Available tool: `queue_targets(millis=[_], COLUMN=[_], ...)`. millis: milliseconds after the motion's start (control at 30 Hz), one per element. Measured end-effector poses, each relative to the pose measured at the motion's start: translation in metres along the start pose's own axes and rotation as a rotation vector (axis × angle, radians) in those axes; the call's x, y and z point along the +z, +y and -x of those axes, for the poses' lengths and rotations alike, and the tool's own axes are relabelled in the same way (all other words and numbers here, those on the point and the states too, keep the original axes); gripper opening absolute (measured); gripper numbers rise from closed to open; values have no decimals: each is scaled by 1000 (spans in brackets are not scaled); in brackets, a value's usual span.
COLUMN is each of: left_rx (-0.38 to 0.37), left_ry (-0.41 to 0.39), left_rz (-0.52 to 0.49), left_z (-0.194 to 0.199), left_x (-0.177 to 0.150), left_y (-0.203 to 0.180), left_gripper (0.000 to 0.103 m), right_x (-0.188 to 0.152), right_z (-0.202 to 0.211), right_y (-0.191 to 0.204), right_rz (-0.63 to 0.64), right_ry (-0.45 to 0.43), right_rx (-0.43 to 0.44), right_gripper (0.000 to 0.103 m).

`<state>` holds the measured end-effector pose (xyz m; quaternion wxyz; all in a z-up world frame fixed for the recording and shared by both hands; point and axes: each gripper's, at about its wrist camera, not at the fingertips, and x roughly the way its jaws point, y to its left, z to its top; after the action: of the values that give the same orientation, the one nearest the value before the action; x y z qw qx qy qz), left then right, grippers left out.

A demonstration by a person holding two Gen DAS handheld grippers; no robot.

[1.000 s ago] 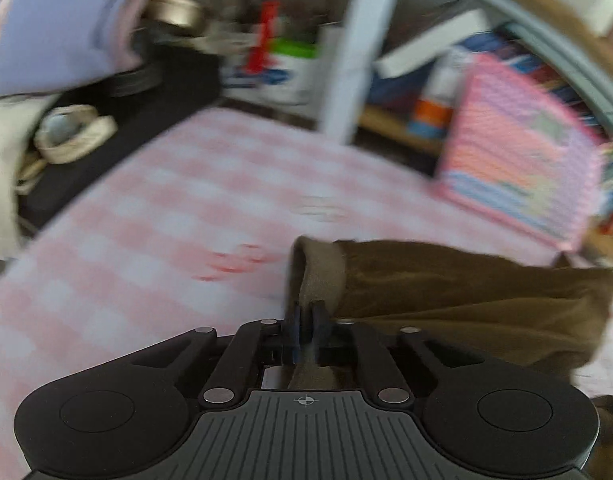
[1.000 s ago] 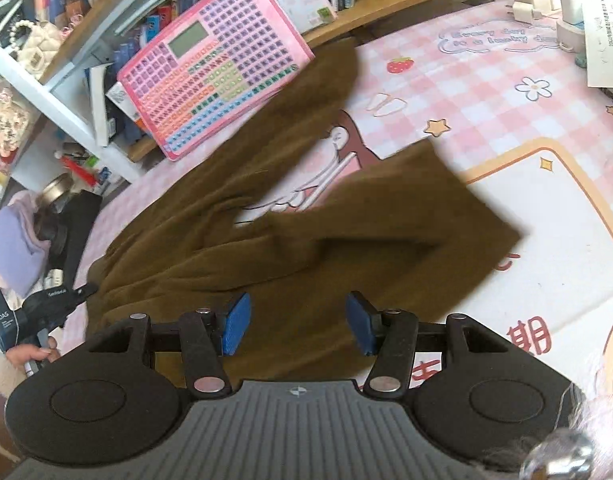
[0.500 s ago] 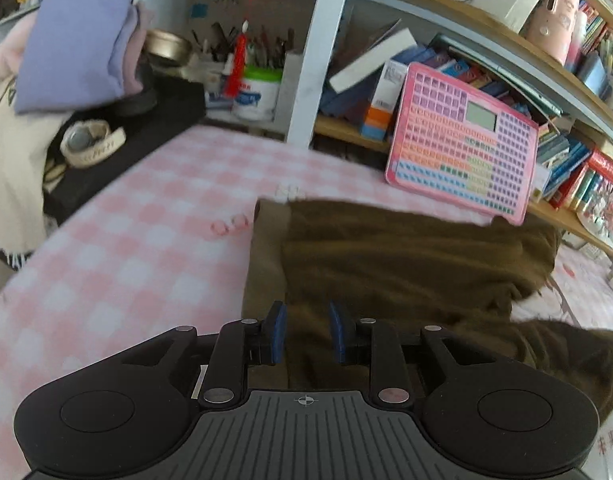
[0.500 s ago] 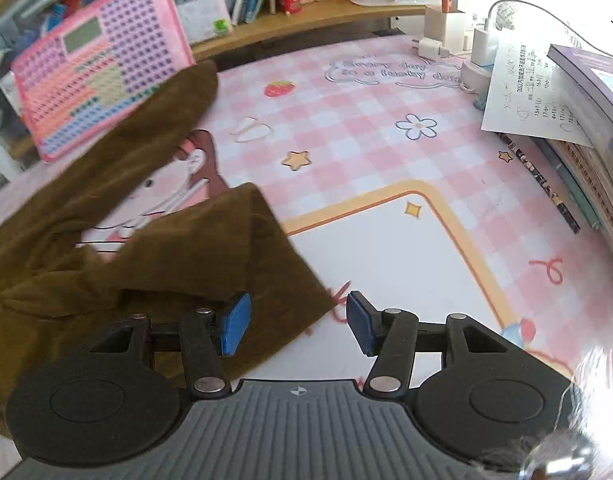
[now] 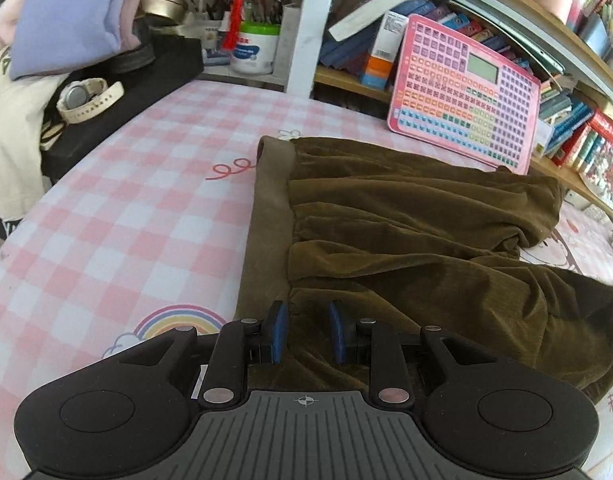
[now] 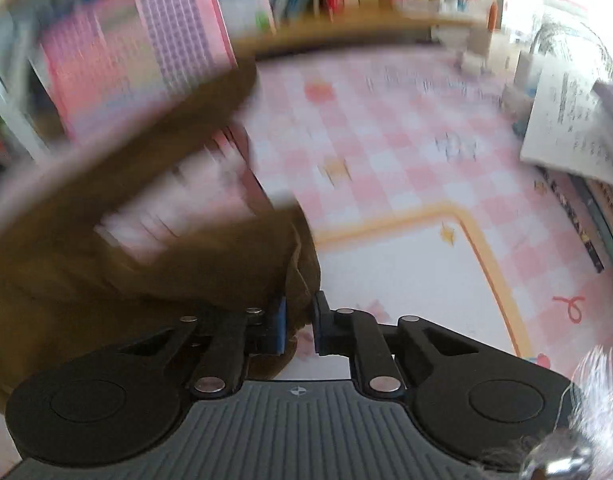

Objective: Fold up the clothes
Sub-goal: 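Lay the skirt flat on the mat, left gripper holding the waistband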

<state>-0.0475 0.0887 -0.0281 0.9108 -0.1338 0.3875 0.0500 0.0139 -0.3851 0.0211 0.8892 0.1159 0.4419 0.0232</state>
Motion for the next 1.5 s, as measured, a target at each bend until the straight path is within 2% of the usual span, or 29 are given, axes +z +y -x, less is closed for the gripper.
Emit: queue_targets(millis=[67, 100, 133, 200, 300, 433, 500, 600, 667, 833, 1000, 1067, 1100, 1200, 1333, 1500], left_rx=[-20, -30, -40, -63, -98, -121, -124, -122, -120, -146, -180, -151, -140, -129, -133, -103], left_ry=[6, 9, 10, 10, 26, 26, 25, 15, -2, -28, -1, 1, -1, -4, -5, -35], left_rz=[-9, -14, -18, -22, -12, -17, -14, -1, 25, 63, 28, 9, 21, 27, -6, 46], left_z=[1, 1, 1, 2, -2, -1, 0, 5, 11, 17, 12, 8, 7, 9, 12, 16], left_x=[2, 3, 4, 3, -1, -3, -3, -3, -4, -4, -14, -19, -21, -26, -27, -19], left_y=[1, 1, 1, 0, 2, 6, 9, 14, 20, 27, 14, 12, 15, 24, 26, 23], left_gripper=[25, 25, 25, 25, 25, 25, 25, 25, 25, 25, 24, 22, 18, 15, 15, 15], right_x=[11, 14, 13, -3, -47, -84, -87, -86, -85, -69, -70, -70, -70, -69, -59, -31], right_z=[46, 67, 86, 100, 60, 33, 30, 28, 35, 37, 18, 9, 7, 3, 5, 3], right_y=[5, 8, 8, -1, -31, -39, -37, -36, -29, -3, 36, 50, 56, 70, 71, 66], right_rz=[-17, 6, 23, -4, -114, -138, -121, -109, -72, -41, 18, 32, 43, 68, 75, 114], right_ry=[-114, -164, -202, -193, 44, 148, 153, 156, 119, 31, 59, 78, 83, 89, 65, 28], right_rx=[82, 88, 76, 23, -110, -188, -214, -262, -304, -202, -89, -58, -47, -21, -20, -14], right_gripper=[11, 11, 11, 11, 11, 12, 14, 27, 32, 32, 32, 32, 32, 32, 34, 38])
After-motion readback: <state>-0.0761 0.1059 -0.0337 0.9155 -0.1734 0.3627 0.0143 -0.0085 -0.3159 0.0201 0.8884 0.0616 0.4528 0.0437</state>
